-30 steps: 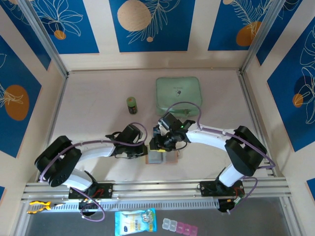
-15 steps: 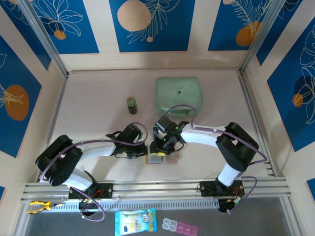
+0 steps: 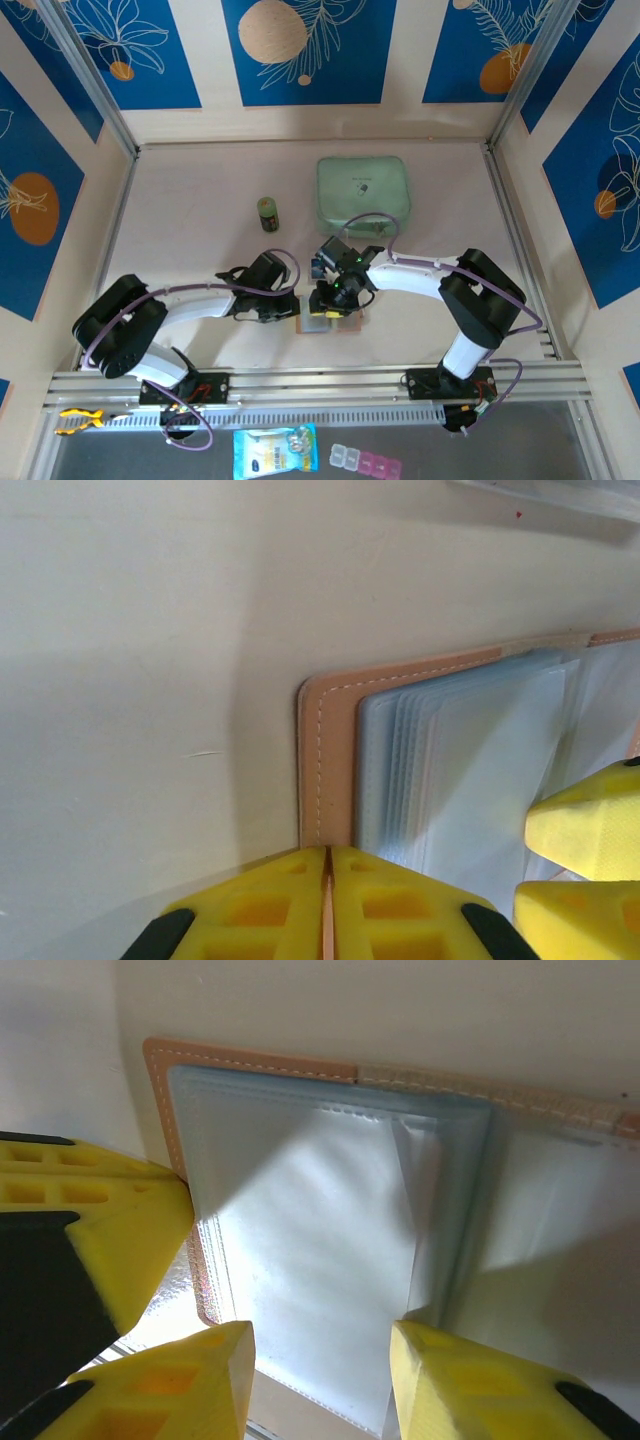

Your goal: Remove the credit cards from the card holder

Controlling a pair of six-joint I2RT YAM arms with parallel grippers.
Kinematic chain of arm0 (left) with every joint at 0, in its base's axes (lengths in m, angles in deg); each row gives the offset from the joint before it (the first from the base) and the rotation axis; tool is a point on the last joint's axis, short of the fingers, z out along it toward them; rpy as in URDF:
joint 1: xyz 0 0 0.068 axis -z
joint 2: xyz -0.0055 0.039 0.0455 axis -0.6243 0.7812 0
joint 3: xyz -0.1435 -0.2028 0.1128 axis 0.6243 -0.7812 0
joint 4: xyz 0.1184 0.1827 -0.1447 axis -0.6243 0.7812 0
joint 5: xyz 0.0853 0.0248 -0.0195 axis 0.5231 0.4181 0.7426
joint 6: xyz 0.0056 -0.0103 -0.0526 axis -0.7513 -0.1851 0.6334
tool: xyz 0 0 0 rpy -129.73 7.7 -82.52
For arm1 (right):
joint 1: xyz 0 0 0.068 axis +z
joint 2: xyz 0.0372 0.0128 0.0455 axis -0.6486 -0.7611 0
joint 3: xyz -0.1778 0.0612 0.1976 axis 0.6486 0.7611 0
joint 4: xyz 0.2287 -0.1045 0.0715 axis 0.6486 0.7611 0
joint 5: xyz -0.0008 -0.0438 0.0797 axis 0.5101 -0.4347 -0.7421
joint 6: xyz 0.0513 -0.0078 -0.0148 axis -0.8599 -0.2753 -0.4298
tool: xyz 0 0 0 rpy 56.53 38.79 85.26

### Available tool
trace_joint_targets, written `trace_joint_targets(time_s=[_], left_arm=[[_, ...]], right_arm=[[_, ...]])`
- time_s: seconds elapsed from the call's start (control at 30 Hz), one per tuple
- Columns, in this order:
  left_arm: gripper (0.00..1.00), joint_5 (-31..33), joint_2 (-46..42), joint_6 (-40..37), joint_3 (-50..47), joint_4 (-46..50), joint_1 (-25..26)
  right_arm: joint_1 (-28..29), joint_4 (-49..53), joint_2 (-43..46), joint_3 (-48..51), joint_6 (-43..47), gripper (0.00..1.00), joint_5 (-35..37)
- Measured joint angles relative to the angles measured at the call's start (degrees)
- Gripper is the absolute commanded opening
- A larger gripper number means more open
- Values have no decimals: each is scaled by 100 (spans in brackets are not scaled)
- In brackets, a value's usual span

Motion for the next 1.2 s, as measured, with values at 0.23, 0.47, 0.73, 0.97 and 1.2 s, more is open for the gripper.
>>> trace_joint_targets(time_s=[0.23, 0.47, 0.73, 0.97, 1.2], left_arm=[[10, 0, 24, -39, 59, 105, 4], [10, 24, 24, -42, 136, 249, 4], [13, 44, -138, -39, 166, 317, 4], [12, -35, -501, -37, 310, 299, 7], [10, -212, -389, -33, 376, 251, 42]], right_arm=[[-81, 11, 28, 72, 17, 37, 15], [-149, -11, 140, 212, 17, 36, 13], [-212, -127, 157, 361, 17, 34, -15], [-251, -240, 179, 457, 15, 34, -74], [-299, -299, 291, 557, 15, 33, -118]])
